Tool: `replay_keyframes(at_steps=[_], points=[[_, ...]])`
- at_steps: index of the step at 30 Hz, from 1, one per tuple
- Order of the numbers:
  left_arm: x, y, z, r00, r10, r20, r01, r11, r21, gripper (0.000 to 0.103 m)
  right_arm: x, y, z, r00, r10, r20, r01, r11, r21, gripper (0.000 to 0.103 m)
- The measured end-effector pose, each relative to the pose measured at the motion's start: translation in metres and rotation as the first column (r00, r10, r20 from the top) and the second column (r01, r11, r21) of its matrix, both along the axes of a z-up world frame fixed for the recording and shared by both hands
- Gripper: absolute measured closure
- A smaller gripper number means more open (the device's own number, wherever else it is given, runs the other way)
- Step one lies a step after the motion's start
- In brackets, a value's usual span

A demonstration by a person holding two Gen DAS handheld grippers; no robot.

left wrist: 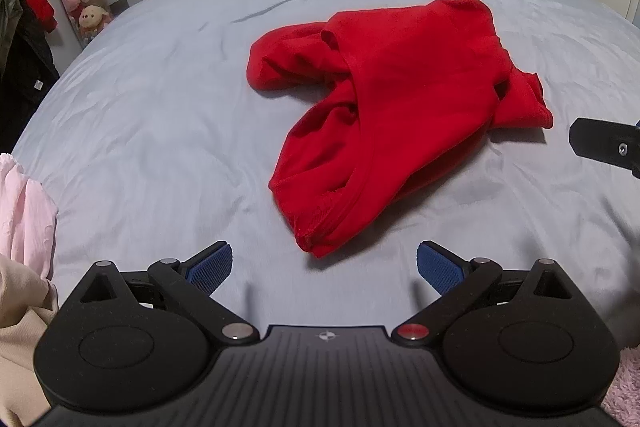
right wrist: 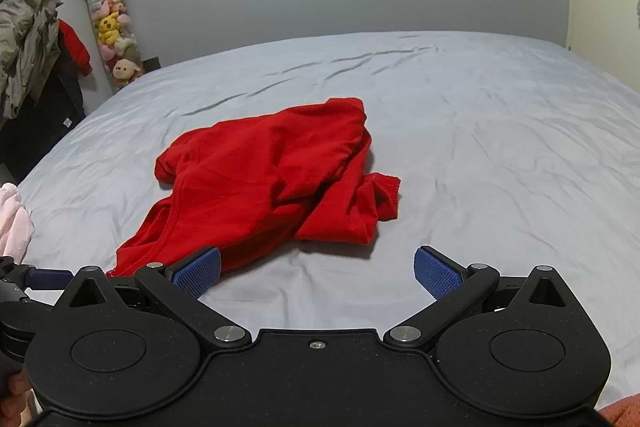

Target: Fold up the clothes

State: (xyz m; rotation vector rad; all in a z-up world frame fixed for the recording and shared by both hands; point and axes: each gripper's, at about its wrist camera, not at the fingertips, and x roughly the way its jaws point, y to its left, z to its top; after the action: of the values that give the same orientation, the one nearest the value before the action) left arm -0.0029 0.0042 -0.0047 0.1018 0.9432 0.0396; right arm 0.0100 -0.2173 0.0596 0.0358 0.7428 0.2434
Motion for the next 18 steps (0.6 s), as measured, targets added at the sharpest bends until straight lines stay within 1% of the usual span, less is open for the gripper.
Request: replay_keyframes(at_steps=[18], points=[[0.0040,-0.0004,-0.0029,1.000,0.009,-0.010,-0.009,1.000,0.001,0.003,0.0042,-0.0018,-0.0027,1.000,-0.002,-0.029,0.002,1.000,0.002,0.000]])
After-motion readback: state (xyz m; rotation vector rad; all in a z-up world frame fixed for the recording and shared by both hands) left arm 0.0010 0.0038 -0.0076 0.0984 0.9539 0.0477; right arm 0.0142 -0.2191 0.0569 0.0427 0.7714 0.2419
